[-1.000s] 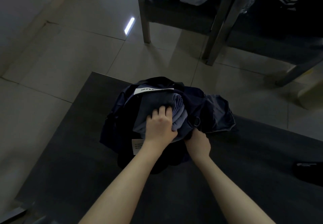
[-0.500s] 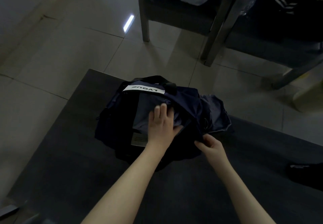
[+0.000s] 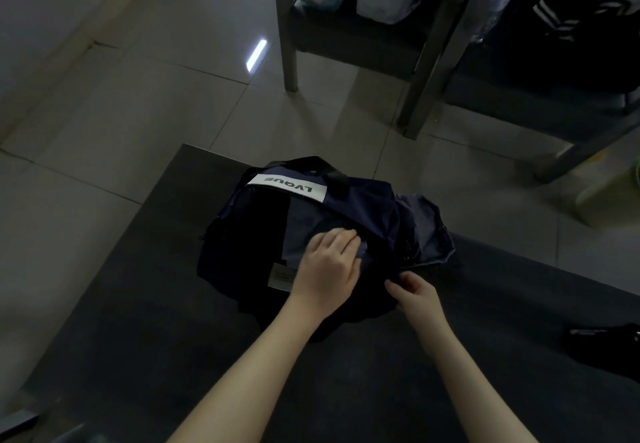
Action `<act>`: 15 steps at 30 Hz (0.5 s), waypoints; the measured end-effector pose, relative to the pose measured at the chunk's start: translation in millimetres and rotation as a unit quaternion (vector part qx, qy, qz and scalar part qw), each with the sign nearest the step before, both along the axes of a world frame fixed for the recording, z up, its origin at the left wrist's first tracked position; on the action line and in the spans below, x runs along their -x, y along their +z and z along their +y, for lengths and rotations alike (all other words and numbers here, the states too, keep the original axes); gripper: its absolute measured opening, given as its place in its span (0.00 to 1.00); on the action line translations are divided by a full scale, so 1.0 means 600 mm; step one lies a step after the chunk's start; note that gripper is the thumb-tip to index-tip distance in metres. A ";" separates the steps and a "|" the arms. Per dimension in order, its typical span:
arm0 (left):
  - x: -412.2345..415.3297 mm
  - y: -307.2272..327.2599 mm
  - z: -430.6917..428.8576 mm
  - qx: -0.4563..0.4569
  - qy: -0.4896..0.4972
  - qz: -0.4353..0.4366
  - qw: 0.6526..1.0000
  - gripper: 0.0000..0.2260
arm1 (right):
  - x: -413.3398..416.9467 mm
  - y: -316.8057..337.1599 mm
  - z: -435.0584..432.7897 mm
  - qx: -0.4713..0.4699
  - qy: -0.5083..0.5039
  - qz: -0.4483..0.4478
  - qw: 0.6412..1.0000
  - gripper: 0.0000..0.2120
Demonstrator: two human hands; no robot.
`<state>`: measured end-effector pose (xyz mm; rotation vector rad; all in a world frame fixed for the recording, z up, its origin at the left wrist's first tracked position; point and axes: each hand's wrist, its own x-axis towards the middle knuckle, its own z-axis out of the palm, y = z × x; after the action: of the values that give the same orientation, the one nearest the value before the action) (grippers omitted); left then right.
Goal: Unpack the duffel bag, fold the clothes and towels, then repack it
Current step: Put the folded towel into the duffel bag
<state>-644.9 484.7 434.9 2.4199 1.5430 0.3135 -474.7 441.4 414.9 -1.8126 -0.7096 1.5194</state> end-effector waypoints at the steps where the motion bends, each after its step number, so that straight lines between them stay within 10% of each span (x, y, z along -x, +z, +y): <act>1: 0.019 0.002 -0.010 -0.019 0.002 0.007 1.000 0.16 | -0.001 0.002 0.000 0.004 0.011 -0.016 1.000 0.02; 7: 0.157 0.004 -0.004 0.017 0.166 0.113 0.979 0.10 | 0.023 0.021 -0.004 -0.094 0.085 -0.287 0.949 0.10; 12: 0.205 0.005 0.010 0.080 0.179 0.160 0.967 0.17 | 0.083 0.016 0.015 -0.254 0.320 -0.386 0.827 0.20; 15: 0.212 0.002 0.012 0.084 0.141 0.202 0.966 0.19 | 0.101 0.003 0.029 -0.192 0.442 -0.442 0.757 0.25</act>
<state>-772.0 492.1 436.2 2.2240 1.9966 -0.2735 -535.5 458.8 416.5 -1.8697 -2.4065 0.7102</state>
